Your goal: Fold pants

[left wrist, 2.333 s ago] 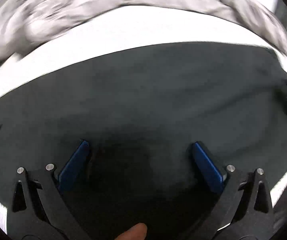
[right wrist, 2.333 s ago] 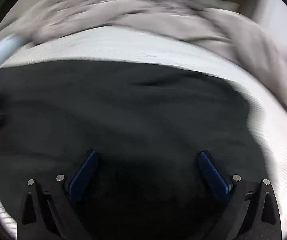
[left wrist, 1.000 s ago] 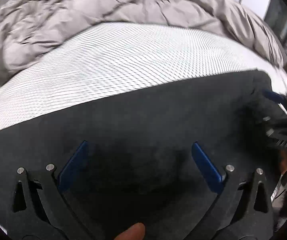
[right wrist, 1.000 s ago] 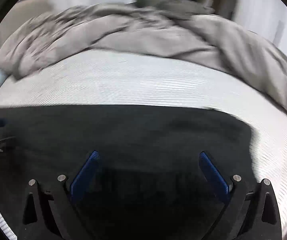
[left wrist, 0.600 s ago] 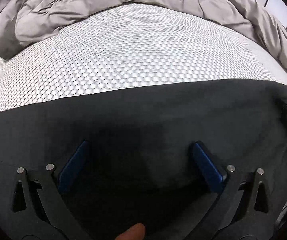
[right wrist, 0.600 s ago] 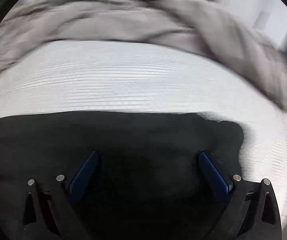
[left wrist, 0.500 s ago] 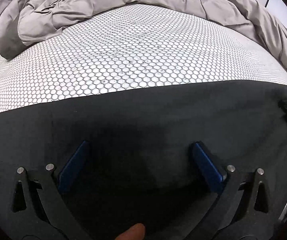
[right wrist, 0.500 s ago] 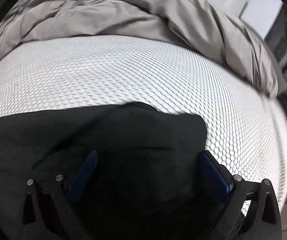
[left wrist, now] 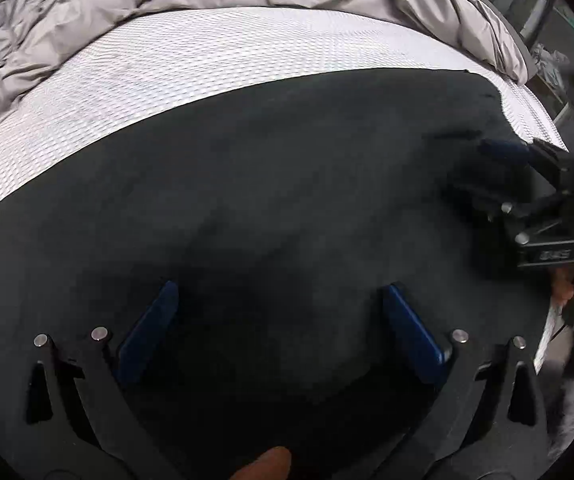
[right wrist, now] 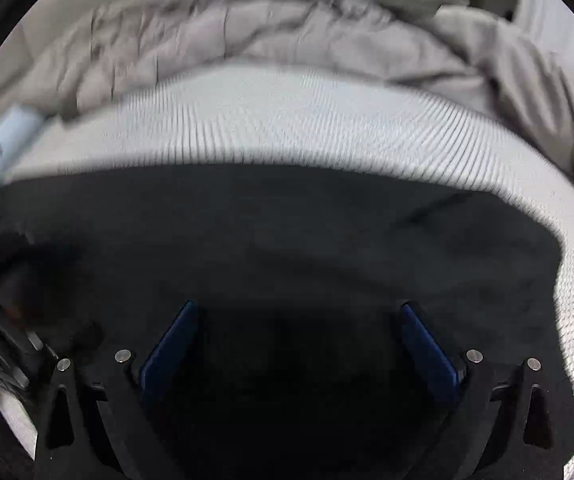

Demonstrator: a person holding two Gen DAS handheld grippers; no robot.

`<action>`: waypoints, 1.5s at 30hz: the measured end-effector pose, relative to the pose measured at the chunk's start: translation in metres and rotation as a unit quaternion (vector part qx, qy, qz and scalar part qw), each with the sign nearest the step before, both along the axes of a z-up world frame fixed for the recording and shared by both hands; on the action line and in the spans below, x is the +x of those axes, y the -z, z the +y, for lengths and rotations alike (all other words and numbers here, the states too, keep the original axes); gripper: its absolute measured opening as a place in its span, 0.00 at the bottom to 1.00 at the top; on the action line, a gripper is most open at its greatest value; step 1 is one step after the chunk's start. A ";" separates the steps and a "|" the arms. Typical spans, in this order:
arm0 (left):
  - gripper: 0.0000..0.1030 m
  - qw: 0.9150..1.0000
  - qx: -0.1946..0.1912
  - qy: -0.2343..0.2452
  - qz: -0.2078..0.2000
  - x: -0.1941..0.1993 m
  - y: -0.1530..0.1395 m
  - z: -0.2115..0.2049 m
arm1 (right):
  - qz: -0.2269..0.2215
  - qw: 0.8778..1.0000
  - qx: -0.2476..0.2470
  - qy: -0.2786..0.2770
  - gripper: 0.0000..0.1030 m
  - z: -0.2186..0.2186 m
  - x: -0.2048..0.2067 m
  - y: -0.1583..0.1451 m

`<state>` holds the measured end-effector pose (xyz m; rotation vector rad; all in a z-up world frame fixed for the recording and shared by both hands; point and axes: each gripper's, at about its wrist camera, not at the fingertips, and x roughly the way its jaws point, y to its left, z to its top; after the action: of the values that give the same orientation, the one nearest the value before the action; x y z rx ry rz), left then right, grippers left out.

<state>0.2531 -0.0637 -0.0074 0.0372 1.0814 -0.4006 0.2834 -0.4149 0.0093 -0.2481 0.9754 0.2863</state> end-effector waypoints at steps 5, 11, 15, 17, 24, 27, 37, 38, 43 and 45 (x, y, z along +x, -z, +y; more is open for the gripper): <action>1.00 0.995 0.064 -0.074 -0.018 -0.021 0.003 0.089 | -0.014 0.998 -0.046 0.042 0.98 -0.048 -0.011 0.000; 0.98 0.973 0.087 -0.210 -0.029 -0.060 -0.008 0.204 | -0.032 0.997 -0.073 0.022 0.99 -0.057 -0.035 -0.010; 0.98 0.980 0.020 -0.185 -0.063 -0.080 -0.032 0.199 | -0.043 0.999 -0.022 -0.021 0.99 -0.030 -0.051 -0.029; 0.99 0.987 0.006 -0.149 -0.062 -0.077 -0.033 0.171 | -0.046 0.997 0.004 -0.053 0.99 -0.004 -0.055 -0.035; 0.99 0.995 0.069 -0.070 -0.025 -0.059 -0.004 0.115 | -0.001 0.989 0.033 -0.142 0.99 0.088 -0.058 -0.016; 0.99 0.990 0.091 -0.106 -0.024 -0.075 -0.003 0.163 | -0.035 0.984 -0.096 -0.144 0.99 0.096 -0.059 0.002; 0.72 0.981 0.053 -0.180 -0.050 -0.133 -0.022 0.250 | 0.002 0.996 -0.084 -0.004 0.99 -0.018 -0.012 -0.019; 0.72 0.982 0.048 -0.176 -0.057 -0.135 -0.026 0.244 | -0.019 0.996 -0.088 -0.008 0.99 -0.009 -0.011 -0.026; 0.66 0.990 0.030 -0.132 -0.046 -0.077 -0.027 0.194 | -0.053 0.990 -0.077 -0.101 0.99 0.076 -0.015 -0.036; 0.63 0.994 0.043 -0.099 -0.029 -0.052 -0.015 0.169 | -0.029 0.988 -0.034 -0.148 0.99 0.107 -0.009 -0.028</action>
<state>0.2016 0.1050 0.0072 0.0182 1.0339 -0.1735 0.2740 -0.3076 0.0375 -0.4624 0.8911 0.5150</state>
